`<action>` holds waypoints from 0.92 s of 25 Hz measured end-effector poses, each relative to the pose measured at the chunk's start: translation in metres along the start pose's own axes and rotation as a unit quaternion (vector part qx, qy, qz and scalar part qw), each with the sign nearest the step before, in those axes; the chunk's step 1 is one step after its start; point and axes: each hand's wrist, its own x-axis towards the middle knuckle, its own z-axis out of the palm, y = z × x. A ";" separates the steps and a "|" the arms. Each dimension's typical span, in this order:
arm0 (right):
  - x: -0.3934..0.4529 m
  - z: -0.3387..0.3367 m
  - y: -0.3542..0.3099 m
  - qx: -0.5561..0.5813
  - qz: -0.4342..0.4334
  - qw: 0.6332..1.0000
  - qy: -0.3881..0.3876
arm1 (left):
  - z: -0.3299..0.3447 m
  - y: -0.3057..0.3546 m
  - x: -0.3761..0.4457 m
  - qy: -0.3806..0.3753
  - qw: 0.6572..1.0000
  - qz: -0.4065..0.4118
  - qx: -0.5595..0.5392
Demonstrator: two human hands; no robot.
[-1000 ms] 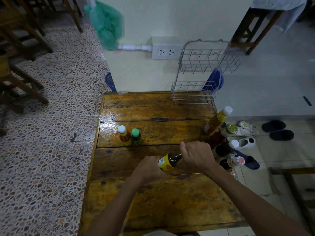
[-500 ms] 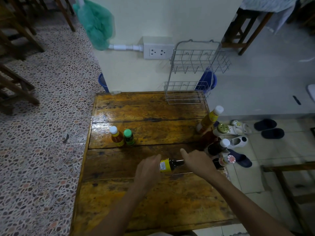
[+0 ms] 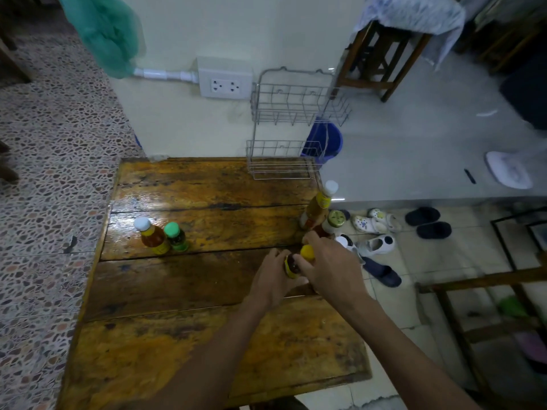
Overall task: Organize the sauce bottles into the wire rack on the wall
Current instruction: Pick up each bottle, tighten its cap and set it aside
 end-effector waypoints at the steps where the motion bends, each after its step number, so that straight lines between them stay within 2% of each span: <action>1: 0.000 0.001 0.002 -0.017 -0.017 1.000 -0.011 | 0.006 0.003 0.004 0.011 1.000 0.001 -0.023; 4: -0.001 0.004 0.005 -0.050 -0.039 0.996 -0.064 | 0.023 0.007 0.009 0.048 0.996 -0.006 -0.069; 7: -0.002 0.009 0.009 -0.074 -0.042 0.991 -0.099 | 0.035 0.005 0.011 0.046 0.996 -0.030 -0.065; 15: 0.003 0.014 0.015 -0.091 -0.044 0.987 -0.121 | 0.041 -0.002 0.012 0.061 0.993 -0.040 -0.090; 19: 0.010 -0.001 -0.006 -0.108 -0.018 0.991 -0.075 | 0.025 -0.011 -0.009 0.086 0.990 -0.039 -0.106; 23: 0.036 -0.011 -0.062 -0.073 -0.089 0.993 -0.028 | -0.018 -0.055 -0.044 0.120 0.988 -0.052 -0.084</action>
